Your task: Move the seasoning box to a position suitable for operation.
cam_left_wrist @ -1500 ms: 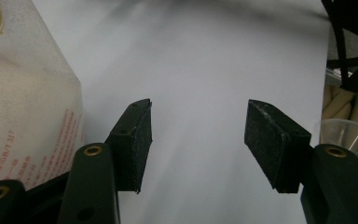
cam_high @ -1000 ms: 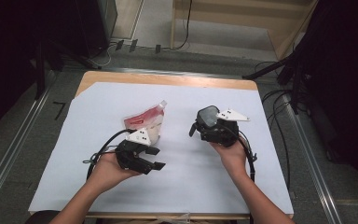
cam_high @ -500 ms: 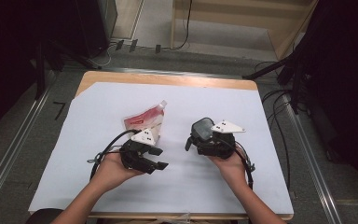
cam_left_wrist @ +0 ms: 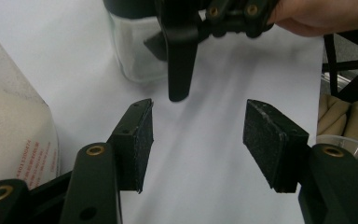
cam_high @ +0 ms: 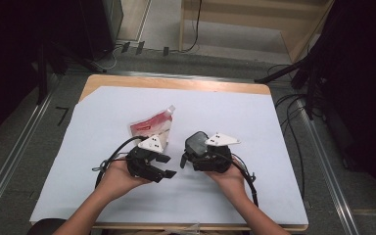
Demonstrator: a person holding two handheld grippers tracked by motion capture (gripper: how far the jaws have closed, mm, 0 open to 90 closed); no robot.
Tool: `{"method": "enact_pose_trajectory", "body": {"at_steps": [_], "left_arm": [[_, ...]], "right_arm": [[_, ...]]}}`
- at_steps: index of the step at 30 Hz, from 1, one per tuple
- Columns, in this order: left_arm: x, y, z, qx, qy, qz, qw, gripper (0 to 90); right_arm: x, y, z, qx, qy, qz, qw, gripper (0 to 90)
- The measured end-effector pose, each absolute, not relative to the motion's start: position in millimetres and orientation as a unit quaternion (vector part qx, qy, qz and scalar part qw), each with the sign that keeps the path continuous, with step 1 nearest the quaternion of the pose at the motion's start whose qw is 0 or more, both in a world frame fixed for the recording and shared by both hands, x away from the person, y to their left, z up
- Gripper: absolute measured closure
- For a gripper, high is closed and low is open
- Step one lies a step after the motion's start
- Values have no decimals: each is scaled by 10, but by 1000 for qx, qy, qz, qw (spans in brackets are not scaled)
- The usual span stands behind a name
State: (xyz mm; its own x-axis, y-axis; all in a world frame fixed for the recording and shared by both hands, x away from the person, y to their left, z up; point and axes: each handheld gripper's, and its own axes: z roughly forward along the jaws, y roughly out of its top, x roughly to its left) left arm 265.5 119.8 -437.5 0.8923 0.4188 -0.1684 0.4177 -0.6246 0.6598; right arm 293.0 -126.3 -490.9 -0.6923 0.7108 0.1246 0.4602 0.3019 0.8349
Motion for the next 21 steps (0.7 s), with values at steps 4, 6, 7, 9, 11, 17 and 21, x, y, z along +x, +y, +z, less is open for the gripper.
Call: {"method": "enact_pose_trajectory", "body": {"at_steps": [4, 6, 7, 9, 11, 17, 21], "left_arm": [[2666, 1198, -4391, 901, 233, 0, 366, 438], [2672, 1192, -4409, 901, 234, -1, 366, 438], [2672, 1192, -4409, 901, 234, -1, 366, 438], [2674, 1192, -4411, 900, 233, -1, 367, 438], [2678, 1195, -4409, 901, 234, 0, 366, 438], [2691, 1207, -4422, 900, 235, -1, 367, 439], [2690, 1210, -4422, 899, 235, 0, 368, 438]], "right_arm": [[2890, -1176, -4959, 351, 805, 459, 137, 153], [2877, -1141, -4985, 347, 807, 459, 134, 153], [2877, -1141, -4985, 347, 807, 459, 134, 153], [2849, -1093, -5031, 341, 811, 455, 136, 152], [2844, -1084, -5037, 338, 812, 455, 142, 152], [2820, -1111, -5068, 336, 813, 456, 133, 122], [2812, -1125, -5071, 343, 812, 455, 125, 96]]}}
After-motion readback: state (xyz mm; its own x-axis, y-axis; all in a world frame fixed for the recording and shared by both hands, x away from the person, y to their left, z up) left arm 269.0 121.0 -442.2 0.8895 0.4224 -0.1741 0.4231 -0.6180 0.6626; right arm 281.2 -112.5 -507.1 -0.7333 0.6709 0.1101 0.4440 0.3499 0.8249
